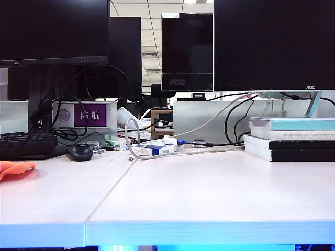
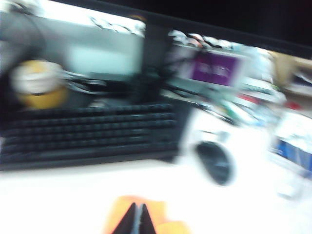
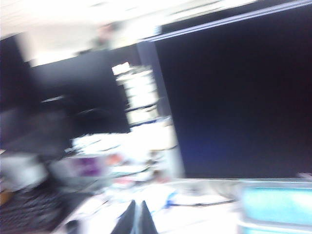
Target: Wipe the table from left to right using the rag.
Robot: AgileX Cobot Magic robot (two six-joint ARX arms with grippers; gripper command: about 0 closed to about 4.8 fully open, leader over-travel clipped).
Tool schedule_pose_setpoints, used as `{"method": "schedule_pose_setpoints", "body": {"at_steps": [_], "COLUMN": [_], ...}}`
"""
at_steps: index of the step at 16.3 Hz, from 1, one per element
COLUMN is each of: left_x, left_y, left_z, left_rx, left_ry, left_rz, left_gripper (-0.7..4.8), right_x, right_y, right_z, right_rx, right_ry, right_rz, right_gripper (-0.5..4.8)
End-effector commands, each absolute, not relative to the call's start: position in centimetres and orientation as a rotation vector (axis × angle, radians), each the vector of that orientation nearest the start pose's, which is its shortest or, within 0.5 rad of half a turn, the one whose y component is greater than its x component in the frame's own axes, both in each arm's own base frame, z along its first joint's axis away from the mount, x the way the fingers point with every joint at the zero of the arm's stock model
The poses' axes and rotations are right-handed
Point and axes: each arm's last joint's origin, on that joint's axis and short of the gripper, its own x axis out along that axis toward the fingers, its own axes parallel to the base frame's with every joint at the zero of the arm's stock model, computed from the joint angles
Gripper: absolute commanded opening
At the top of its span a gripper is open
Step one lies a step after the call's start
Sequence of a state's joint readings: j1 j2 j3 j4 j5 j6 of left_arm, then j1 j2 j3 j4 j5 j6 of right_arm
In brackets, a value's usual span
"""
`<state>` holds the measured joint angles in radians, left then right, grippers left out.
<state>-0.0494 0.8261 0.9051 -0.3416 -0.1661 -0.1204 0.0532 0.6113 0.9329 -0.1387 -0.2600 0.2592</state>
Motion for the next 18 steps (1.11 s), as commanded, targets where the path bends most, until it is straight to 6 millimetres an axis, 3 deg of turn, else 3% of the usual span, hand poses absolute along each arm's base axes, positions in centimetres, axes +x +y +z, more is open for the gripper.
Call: {"method": "schedule_pose_setpoints", "body": {"at_steps": [1, 5, 7, 8, 10, 15, 18], "left_x": [19.7, 20.6, 20.5, 20.5, 20.4, 20.9, 22.5], "left_y": [-0.8, -0.9, -0.9, -0.9, -0.9, -1.0, -1.1], "left_z": [36.1, 36.0, 35.8, 35.8, 35.7, 35.2, 33.2], "left_rx": [-0.083, -0.085, -0.088, -0.087, -0.08, -0.083, -0.073], "left_ry": [0.414, 0.464, 0.488, 0.491, 0.5, 0.548, 0.689], "left_rz": [0.057, 0.036, 0.018, 0.018, 0.013, -0.003, 0.009], "left_gripper": [-0.06, -0.06, -0.06, -0.06, -0.06, -0.06, -0.06], "right_x": [12.3, 13.3, 13.4, 13.2, 12.3, 11.6, 11.7], "right_y": [2.9, 6.8, 10.8, 11.6, 14.7, 17.5, 17.5], "right_z": [43.5, 43.5, 41.8, 41.4, 40.1, 39.1, 39.3], "right_rx": [0.185, 0.149, 0.109, 0.08, -0.087, -0.117, -0.111], "right_ry": [-0.081, 0.004, 0.158, 0.179, 0.221, 0.333, 0.328], "right_rz": [0.504, 0.673, 0.754, 0.761, 0.824, 0.929, 0.944], "right_gripper": [-0.05, -0.05, -0.05, -0.05, -0.05, -0.05, -0.05]}}
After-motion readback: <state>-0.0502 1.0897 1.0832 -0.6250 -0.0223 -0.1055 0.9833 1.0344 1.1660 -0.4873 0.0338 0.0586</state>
